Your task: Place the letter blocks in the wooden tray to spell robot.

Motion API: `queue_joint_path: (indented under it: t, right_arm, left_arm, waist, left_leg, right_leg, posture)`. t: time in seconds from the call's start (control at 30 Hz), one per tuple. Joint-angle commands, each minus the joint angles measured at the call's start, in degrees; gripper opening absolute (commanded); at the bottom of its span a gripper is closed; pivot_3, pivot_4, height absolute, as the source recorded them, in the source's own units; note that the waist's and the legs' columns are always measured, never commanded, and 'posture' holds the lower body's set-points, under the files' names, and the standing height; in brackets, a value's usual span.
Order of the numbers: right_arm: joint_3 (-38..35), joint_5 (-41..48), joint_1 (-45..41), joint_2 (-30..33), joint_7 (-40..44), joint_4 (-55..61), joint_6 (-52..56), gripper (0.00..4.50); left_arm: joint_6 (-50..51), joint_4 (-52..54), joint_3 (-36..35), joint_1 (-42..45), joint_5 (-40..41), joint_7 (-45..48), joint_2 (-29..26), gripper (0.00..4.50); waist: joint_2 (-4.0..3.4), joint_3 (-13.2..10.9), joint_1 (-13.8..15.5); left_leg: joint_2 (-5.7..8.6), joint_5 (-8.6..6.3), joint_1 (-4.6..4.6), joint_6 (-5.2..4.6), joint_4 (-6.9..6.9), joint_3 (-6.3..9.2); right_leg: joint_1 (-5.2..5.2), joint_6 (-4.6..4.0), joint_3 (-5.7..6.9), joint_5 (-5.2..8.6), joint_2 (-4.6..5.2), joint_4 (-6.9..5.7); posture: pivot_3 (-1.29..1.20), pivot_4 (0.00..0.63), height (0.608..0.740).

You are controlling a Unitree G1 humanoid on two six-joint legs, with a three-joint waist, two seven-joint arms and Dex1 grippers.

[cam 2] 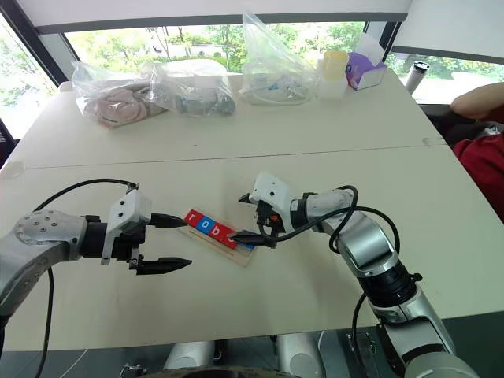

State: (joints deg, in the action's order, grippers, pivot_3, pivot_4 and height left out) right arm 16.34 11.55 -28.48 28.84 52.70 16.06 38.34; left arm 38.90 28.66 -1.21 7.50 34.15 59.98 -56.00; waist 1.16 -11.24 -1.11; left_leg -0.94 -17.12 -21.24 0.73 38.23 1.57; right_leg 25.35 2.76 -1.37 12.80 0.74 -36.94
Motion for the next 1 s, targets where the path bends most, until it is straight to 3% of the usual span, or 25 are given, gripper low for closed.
queue_joint_path:
  t: [0.03,0.33,1.0]
  right_arm:
    - [0.66,-5.41,-0.3,1.51,-3.57,-4.47,-6.86,4.47]
    - [1.78,-6.49,1.35,2.39,-1.43,-7.18,-12.55,4.47]
    - [-1.98,-4.47,1.24,0.14,-4.79,-5.94,-8.99,4.47]
  left_arm:
    - [-1.12,0.62,-0.52,0.52,-0.36,0.4,0.04,4.5]
    - [-1.29,0.75,-0.53,0.09,-0.33,0.09,0.14,4.5]
    - [-1.35,0.74,-0.38,0.01,-0.42,-0.1,0.81,4.5]
  waist:
    - [0.0,0.0,0.02]
    - [0.0,0.0,0.03]
    - [0.0,0.0,0.06]
  left_leg:
    - [0.0,0.0,0.01,0.0,0.0,0.0]
    - [0.0,0.0,-0.02,0.0,-0.01,0.0]
    - [0.0,0.0,0.0,0.01,0.0,0.0]
  right_leg:
    - [0.0,0.0,0.0,0.0,0.0,-0.01]
    - [0.02,0.07,-0.01,-0.06,-0.02,-0.02]
    - [0.02,0.02,-0.01,-0.01,-0.02,-0.05]
  posture:
    - [0.0,0.15,0.74]
    - [0.0,0.15,0.74]
    - [0.0,0.15,0.74]
